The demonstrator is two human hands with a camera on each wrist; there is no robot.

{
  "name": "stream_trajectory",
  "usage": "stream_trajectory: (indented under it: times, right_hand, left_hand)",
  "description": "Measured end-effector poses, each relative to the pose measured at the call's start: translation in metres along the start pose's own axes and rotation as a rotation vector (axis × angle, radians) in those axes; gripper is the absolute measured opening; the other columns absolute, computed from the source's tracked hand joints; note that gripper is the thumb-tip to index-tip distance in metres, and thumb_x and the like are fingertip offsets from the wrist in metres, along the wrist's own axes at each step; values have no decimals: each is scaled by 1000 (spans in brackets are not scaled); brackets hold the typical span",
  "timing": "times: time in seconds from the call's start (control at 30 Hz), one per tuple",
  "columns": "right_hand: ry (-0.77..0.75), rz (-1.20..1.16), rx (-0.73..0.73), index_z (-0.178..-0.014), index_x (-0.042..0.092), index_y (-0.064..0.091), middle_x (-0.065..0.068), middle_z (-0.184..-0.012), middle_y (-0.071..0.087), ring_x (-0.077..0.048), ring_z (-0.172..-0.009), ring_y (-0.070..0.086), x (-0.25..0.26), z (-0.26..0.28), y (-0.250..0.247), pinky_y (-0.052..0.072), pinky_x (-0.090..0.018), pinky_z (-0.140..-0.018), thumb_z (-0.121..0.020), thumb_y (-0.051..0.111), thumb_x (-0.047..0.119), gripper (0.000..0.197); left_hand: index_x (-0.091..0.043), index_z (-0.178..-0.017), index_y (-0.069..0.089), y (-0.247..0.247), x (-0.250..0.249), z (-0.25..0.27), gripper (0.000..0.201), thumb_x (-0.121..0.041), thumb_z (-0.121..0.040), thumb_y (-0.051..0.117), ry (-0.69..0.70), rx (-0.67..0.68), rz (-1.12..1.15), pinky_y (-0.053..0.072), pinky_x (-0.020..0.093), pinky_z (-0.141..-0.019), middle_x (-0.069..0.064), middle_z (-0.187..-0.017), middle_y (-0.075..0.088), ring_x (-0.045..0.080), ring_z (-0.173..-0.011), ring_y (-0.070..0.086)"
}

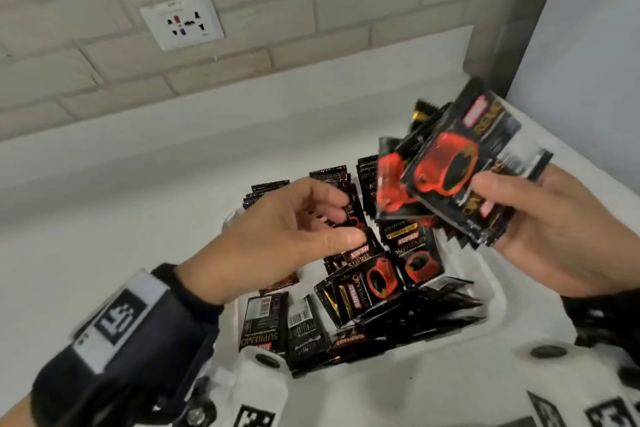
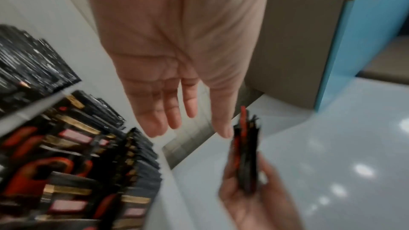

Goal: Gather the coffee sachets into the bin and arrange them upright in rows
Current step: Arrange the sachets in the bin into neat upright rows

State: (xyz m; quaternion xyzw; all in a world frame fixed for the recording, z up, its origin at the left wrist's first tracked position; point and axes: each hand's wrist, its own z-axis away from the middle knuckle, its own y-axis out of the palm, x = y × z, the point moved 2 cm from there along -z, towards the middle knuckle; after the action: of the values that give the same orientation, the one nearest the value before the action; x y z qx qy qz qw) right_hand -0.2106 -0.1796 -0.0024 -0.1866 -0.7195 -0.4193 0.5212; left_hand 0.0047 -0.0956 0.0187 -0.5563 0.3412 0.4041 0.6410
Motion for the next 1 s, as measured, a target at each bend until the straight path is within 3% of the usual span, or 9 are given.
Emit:
stream_trajectory:
  times: [0.1, 0.17, 0.27, 0.37, 0.47, 0.5, 0.6, 0.83, 1.0]
  right_hand:
    - [-54, -8, -95, -112, 18, 66, -7, -110, 69, -24, -100, 66, 8, 5, -18, 54, -43, -80, -50, 85, 31, 66]
    - [-56, 14, -134, -110, 18, 67, -6, -107, 70, -24, -98, 67, 11, 11, -26, 54, -43, -78, -49, 84, 32, 65]
    - [-48, 22, -238, -90, 22, 75, 1, -91, 74, -16, -83, 71, 13, 21, -37, 57, -30, -64, -47, 74, 26, 43]
    - [-2, -25, -320, -69, 27, 77, 7, -76, 74, -8, -68, 71, 15, 27, -37, 54, -20, -53, -53, 59, 17, 26]
    - [34, -315, -151, -93, 17, 76, -7, -98, 72, -20, -93, 68, 11, 28, -29, 56, -28, -73, -70, 47, 3, 39]
    - [23, -296, -186, -85, 20, 77, -3, -91, 74, -16, -85, 70, 11, 30, -29, 56, -25, -67, -66, 49, 7, 37]
    - [2, -36, -387, -55, 31, 74, 13, -66, 71, -1, -58, 68, 15, 35, -32, 51, -15, -45, -51, 53, 18, 25]
    - [2, 14, -324, -85, 28, 76, 6, -89, 74, -11, -80, 71, 15, 38, -41, 56, -26, -60, -44, 69, 27, 42]
    - [21, 12, -375, -68, 31, 76, 9, -75, 73, -7, -66, 70, 14, 35, -41, 53, -19, -50, -62, 51, 15, 30]
  left_hand:
    - [-35, -98, 52, 8, 16, -1, 25, -38, -78, 68, -83, -19, -319, 43, 5, -67, -16, -98, 57, 0, -86, 56]
    - [-37, -110, 47, 19, 27, -3, 31, -36, -84, 64, -121, 51, -451, 41, 7, -73, -19, -108, 51, -3, -92, 51]
    - [-27, -138, 32, 31, 43, -11, 60, -36, -87, 62, -195, 131, -509, 38, 13, -86, -11, -132, 43, 3, -107, 45]
    - [-22, -144, 23, 36, 48, -21, 68, -35, -89, 60, -213, 122, -533, 37, 20, -95, -4, -143, 36, 10, -120, 43]
    - [-20, -145, 20, 40, 49, -28, 68, -33, -91, 58, -217, 112, -526, 37, 22, -97, -2, -146, 35, 13, -123, 43]
    - [-19, -146, 19, 41, 48, -31, 68, -33, -91, 57, -220, 111, -519, 36, 21, -97, -1, -146, 35, 14, -125, 43]
    - [-18, -145, 20, 43, 49, -37, 64, -30, -93, 55, -244, 110, -485, 36, 18, -93, 2, -144, 40, 15, -124, 46]
    - [-27, -136, 42, 46, 49, -33, 49, -20, -91, 59, -148, 90, -467, 41, 8, -72, -11, -112, 51, 1, -87, 51]
    - [-28, -117, 61, 52, 40, -3, 29, -19, -89, 60, 33, 218, -529, 41, 8, -73, -19, -94, 51, -5, -79, 50]
